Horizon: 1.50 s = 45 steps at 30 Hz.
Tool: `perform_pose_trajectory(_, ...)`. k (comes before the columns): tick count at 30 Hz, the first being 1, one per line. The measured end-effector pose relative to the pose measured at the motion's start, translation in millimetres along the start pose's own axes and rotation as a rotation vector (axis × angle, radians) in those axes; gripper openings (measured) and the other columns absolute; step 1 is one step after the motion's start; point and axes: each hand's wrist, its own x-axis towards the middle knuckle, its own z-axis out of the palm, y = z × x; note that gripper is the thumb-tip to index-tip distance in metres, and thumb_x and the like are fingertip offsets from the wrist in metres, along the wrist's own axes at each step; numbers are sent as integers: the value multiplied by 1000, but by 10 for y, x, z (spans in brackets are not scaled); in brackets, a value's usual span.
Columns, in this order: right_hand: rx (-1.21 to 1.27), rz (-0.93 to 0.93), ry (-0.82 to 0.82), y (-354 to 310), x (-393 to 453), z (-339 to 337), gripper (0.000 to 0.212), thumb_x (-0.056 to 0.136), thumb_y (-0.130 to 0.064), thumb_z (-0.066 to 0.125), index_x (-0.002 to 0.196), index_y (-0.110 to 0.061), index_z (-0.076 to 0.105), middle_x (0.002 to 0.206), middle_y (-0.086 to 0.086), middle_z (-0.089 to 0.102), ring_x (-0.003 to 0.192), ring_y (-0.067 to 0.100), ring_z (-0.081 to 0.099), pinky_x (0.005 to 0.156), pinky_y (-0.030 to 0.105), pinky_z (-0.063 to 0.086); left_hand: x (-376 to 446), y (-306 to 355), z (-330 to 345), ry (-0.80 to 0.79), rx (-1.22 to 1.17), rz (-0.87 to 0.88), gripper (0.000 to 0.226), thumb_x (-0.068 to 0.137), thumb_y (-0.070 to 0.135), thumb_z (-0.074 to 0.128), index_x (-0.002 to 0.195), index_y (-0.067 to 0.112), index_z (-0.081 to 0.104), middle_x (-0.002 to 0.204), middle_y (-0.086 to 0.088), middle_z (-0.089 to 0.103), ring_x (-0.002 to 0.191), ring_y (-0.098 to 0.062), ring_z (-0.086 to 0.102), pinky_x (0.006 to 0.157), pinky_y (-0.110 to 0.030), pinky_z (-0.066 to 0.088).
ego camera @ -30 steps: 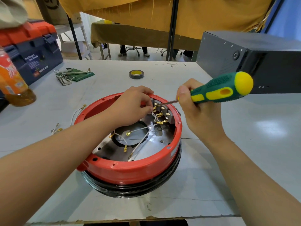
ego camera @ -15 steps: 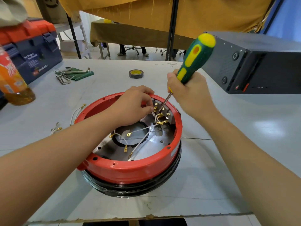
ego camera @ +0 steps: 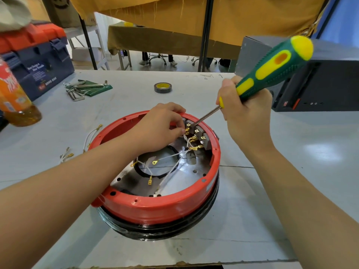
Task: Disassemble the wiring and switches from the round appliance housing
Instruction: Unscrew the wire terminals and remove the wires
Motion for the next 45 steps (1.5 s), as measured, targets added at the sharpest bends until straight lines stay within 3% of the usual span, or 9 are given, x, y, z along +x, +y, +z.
perform_pose_trajectory(13,-12,21,15,30,-69,-30,44,85,-33,46,55,-1,49,45,2,41,44,10,42,51,21,35,-2,3,4,-2,12,4,10,89,23,61,82,23,67,138,6,47,121,-13,40,92,-23,26)
perform_pose_trajectory(18,17,139,75,83,-15,-27,36,88,-32,46,53,-24,49,42,-14,49,43,5,46,52,19,35,-1,2,-3,-4,19,3,10,90,23,60,85,22,68,139,6,47,122,-13,40,93,-24,27)
perform_pose_trajectory(32,82,209,128,79,-4,9,34,86,-33,47,52,-26,50,44,-14,49,46,4,46,56,22,35,2,19,-8,-13,36,-1,10,91,21,58,87,21,67,139,6,46,123,-14,39,95,-24,27)
perform_pose_trajectory(36,65,196,126,64,-21,3,34,86,-34,46,54,-25,50,43,-15,49,45,4,46,55,22,36,2,22,-4,-12,43,0,10,91,21,58,87,21,67,139,6,46,123,-14,39,95,-24,26)
perform_pose_trajectory(40,45,119,82,38,-77,-16,32,87,-32,47,57,-22,50,44,-16,49,46,4,50,52,13,36,0,23,-6,-13,45,1,10,91,22,58,84,23,65,139,7,46,122,-13,39,94,-23,27)
perform_pose_trajectory(43,36,50,44,20,-95,-25,41,86,-35,47,57,-7,51,47,-8,45,46,9,45,52,19,36,-3,25,-1,-13,44,0,10,91,22,58,83,24,64,139,7,46,120,-13,39,93,-23,27)
perform_pose_trajectory(45,35,12,13,5,-101,-25,39,86,-33,46,58,-7,50,49,0,44,46,8,43,52,19,36,-2,23,-1,-11,46,2,11,91,22,58,83,24,64,139,7,46,121,-13,39,93,-23,27)
